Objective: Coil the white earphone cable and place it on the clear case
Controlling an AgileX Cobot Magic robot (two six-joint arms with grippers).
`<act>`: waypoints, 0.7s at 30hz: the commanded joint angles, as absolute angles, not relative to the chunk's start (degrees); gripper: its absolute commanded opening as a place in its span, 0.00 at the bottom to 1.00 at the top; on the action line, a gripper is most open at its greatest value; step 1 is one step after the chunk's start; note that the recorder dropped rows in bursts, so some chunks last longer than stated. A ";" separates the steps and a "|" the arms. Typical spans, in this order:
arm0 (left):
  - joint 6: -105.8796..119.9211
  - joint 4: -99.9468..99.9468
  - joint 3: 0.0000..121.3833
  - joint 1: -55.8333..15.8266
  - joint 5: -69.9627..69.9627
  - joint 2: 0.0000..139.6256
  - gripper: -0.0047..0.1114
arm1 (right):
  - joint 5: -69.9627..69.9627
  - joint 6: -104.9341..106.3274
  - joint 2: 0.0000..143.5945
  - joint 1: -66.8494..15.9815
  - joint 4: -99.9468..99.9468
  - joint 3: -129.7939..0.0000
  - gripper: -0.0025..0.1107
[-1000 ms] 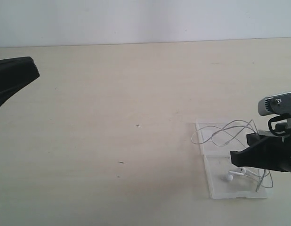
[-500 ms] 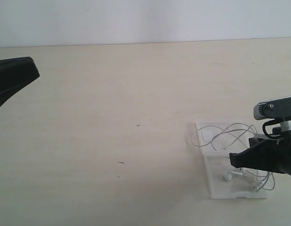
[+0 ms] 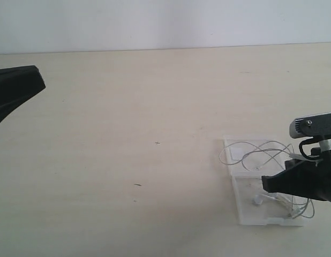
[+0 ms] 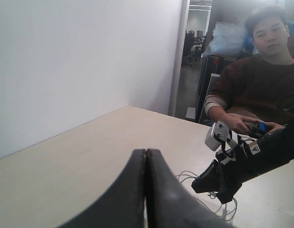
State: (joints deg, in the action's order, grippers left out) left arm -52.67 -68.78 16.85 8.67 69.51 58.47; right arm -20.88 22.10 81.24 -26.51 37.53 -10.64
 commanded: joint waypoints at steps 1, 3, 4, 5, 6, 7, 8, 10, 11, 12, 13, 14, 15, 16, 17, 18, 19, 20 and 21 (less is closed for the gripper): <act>-52.63 -68.71 16.71 8.77 69.96 58.05 0.04 | -19.47 22.82 81.43 -26.19 37.22 -10.39 0.02; -52.63 -68.71 16.71 8.77 69.96 58.05 0.04 | -19.26 22.82 81.43 -26.19 37.22 -10.39 0.02; -52.63 -68.71 16.71 8.77 69.96 58.05 0.04 | -18.80 22.82 81.43 -26.19 37.22 -10.39 0.02; -52.63 -68.71 16.71 8.77 69.96 58.05 0.04 | -18.67 22.82 81.43 -26.19 37.22 -10.39 0.02; -52.63 -68.71 16.71 8.77 69.96 58.05 0.04 | -18.41 22.82 81.43 -26.19 37.12 -10.49 0.02; -52.63 -68.71 16.71 8.77 69.96 58.05 0.04 | -18.33 22.82 81.43 -26.19 37.00 -10.49 0.02; -52.63 -68.71 16.71 8.77 69.96 58.05 0.04 | -18.14 22.94 81.43 -26.19 36.99 -10.49 0.02; -52.73 -68.70 16.71 8.77 69.96 58.05 0.04 | -15.86 25.00 81.43 -26.19 35.65 -11.09 0.02; -52.83 -68.70 16.71 8.77 69.96 58.05 0.04 | -14.99 25.82 81.43 -26.19 35.69 -11.56 0.02; -52.83 -68.70 16.71 8.77 69.96 58.05 0.04 | -14.29 25.81 81.43 -26.19 35.69 -11.97 0.02; -52.83 -68.70 16.71 8.77 69.96 58.05 0.04 | -13.84 25.81 81.43 -26.19 35.69 -12.51 0.02; -52.83 -68.70 16.71 8.77 69.96 58.05 0.04 | -13.14 25.81 81.43 -26.19 35.69 -13.10 0.02; -52.83 -68.70 16.71 8.77 69.96 58.05 0.04 | -12.47 25.81 81.43 -26.19 35.69 -13.64 0.02; -52.83 -68.70 16.71 8.77 69.96 58.05 0.04 | -11.99 25.81 81.43 -26.19 35.69 -14.07 0.02; -52.83 -68.70 16.71 8.77 69.96 58.05 0.04 | -11.50 25.81 81.43 -26.19 35.69 -14.60 0.02; -52.83 -68.70 16.71 8.77 69.96 58.05 0.04 | -10.82 25.81 81.43 -26.19 35.69 -15.21 0.02; -52.83 -68.70 16.71 8.77 69.96 58.05 0.04 | -10.20 25.81 81.43 -26.19 35.69 -15.66 0.02; -52.83 -68.70 16.71 8.77 69.96 58.05 0.04 | -9.62 25.81 81.43 -26.19 35.69 -16.07 0.02; -52.83 -68.70 16.71 8.77 69.96 58.05 0.04 | -9.31 25.81 81.43 -26.19 35.69 -16.45 0.02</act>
State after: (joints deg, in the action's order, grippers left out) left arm -52.67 -68.89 16.85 8.67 69.51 58.47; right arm -10.69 25.09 81.36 -26.51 36.30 -15.26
